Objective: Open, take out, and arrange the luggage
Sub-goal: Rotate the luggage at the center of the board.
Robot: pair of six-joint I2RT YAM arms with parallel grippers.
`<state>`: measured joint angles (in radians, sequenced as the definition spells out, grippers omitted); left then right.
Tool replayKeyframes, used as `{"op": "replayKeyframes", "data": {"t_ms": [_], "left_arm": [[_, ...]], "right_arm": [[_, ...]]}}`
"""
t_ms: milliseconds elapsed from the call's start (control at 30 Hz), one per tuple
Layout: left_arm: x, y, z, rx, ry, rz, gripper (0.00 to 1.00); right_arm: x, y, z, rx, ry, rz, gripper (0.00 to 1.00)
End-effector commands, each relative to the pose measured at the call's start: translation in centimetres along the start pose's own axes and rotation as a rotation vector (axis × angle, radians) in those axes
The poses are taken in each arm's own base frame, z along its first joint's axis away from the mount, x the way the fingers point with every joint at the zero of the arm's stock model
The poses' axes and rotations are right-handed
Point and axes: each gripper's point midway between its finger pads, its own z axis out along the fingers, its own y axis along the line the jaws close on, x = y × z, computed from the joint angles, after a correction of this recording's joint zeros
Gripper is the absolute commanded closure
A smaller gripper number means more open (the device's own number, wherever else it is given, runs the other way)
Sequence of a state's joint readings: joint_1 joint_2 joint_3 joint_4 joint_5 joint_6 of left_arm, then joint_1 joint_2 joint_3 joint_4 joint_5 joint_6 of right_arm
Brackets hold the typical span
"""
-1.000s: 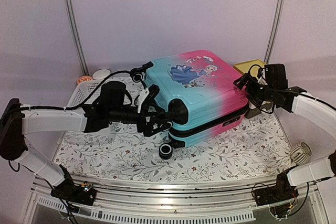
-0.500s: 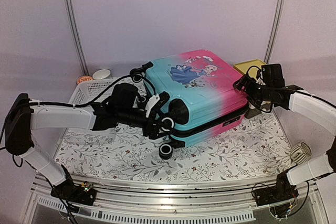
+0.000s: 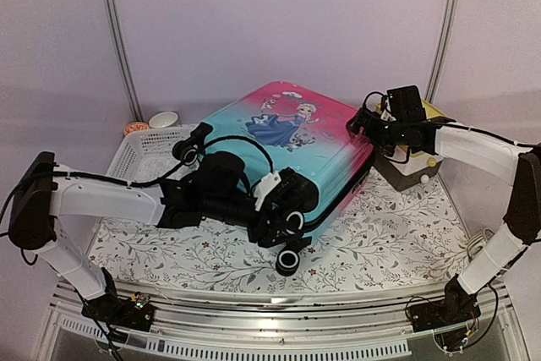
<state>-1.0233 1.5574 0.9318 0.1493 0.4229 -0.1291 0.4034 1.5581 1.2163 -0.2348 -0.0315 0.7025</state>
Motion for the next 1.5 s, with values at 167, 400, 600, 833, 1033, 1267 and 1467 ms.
{"op": "replayKeyframes", "data": {"t_ms": [167,400,600,833,1033,1267,1467], "left_arm": [[-4.7,-3.3,6.3,0.079,-0.12,0.044,0.31],[-7.5,1.5,9.5,-0.134,-0.186,-0.023,0.29],[-8.3,3.9,13.2,-0.146,-0.17,-0.054,0.22],[-10.6,3.0,10.5,-0.135,-0.25,-0.024,0.1],[-10.7,0.8,4.6,-0.184,-0.3,-0.014,0.05],[-6.3,1.7,2.4,-0.244,-0.257,-0.169,0.14],[-2.3,4.4,3.7,-0.358,-0.183,-0.298,0.26]], "right_arm": [[-1.6,2.5,-2.0,0.034,-0.087,-0.172,0.01],[-2.4,-1.1,-7.2,0.169,-0.198,-0.206,0.01],[-1.3,-1.4,-10.6,0.12,-0.195,-0.217,0.01],[0.4,-1.5,-11.5,0.112,-0.101,-0.22,0.01],[1.0,-1.6,-11.6,0.09,-0.098,-0.229,0.01],[1.3,-1.3,-11.2,0.061,-0.094,-0.221,0.01],[2.1,-0.3,-10.8,0.001,-0.053,-0.236,0.02]]}}
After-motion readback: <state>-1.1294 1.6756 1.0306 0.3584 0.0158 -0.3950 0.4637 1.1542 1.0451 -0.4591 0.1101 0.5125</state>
